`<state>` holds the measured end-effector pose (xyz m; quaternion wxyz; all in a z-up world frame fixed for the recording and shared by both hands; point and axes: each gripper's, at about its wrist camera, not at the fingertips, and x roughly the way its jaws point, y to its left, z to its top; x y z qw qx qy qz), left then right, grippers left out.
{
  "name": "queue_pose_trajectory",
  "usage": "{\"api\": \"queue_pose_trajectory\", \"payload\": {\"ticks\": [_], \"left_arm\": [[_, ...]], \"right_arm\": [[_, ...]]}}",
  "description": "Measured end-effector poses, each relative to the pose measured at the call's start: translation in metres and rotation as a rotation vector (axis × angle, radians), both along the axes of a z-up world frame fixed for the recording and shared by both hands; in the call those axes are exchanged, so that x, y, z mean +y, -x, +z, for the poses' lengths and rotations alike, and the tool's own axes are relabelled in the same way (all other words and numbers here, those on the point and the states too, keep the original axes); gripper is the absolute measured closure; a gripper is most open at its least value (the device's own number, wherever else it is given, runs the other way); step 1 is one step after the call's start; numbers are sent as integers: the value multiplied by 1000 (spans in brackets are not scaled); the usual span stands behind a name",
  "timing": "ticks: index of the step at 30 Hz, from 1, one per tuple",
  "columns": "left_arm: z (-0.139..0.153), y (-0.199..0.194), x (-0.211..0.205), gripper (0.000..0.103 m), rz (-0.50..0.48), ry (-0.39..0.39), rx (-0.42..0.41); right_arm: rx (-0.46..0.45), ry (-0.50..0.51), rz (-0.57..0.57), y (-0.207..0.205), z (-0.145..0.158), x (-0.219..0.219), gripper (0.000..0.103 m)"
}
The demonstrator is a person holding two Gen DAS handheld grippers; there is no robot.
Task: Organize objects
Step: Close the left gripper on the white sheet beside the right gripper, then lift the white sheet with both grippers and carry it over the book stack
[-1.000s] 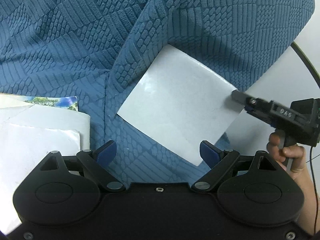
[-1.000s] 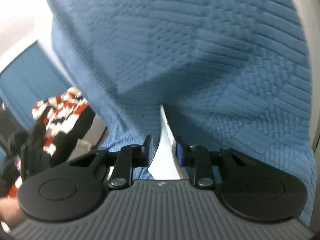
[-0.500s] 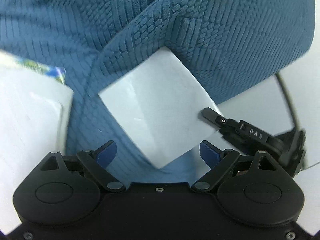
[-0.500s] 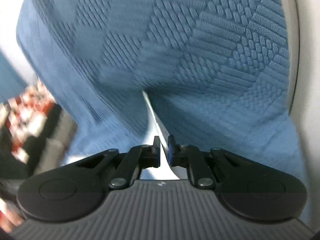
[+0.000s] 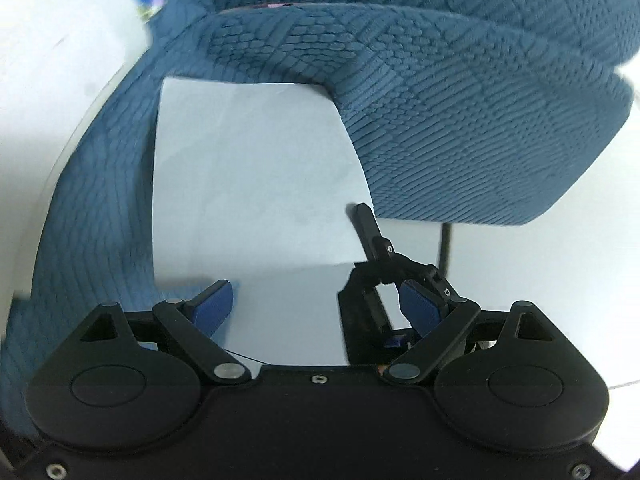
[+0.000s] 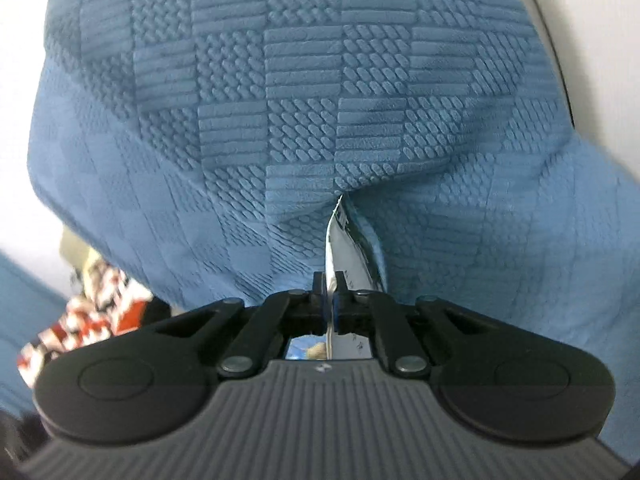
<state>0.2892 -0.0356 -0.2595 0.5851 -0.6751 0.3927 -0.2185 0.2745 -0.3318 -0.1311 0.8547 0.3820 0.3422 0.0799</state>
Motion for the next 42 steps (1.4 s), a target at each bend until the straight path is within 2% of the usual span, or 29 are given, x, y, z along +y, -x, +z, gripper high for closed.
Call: {"api": "queue_pose_trajectory", "payload": {"ticks": [3,10,13,14,16,18,21,23,24,26,28,29,33,38,42], "left_arm": [[-3,13,2,13,7,62,17],[-13,17,12,13,83,130,65],[-16,18,15,14,100,151,72],[-17,18,17,22,105,154,72],[-21,20,20,31,116,140,103],[-25,20,23,32,134,124,126],[-30,20,27,46,151,107,149],[-32,20,27,61,158,110,154],[-33,20,27,63,159,111,153],[-30,20,28,80,165,87,152],[-26,20,28,87,162,49,142],[-22,19,29,90,149,5,144],[-8,19,31,92,115,-99,123],[10,18,33,92,63,-179,76],[24,22,37,92,46,-209,40]], "right_arm": [[38,-54,-68,7,-1,7,97],[67,-182,-188,27,1,19,97],[75,-194,-222,34,3,25,97],[78,-209,-234,37,4,26,97],[86,-245,-251,43,4,27,97],[93,-269,-264,48,4,27,97],[97,-313,-267,55,6,24,97],[107,-320,-274,59,6,22,97],[108,-320,-274,60,7,22,97],[114,-320,-272,63,6,19,97],[118,-300,-272,66,6,17,97],[124,-290,-274,68,4,15,97],[141,-273,-258,73,-1,12,97],[125,-257,-233,80,3,13,97],[104,-244,-204,84,12,16,97]]}}
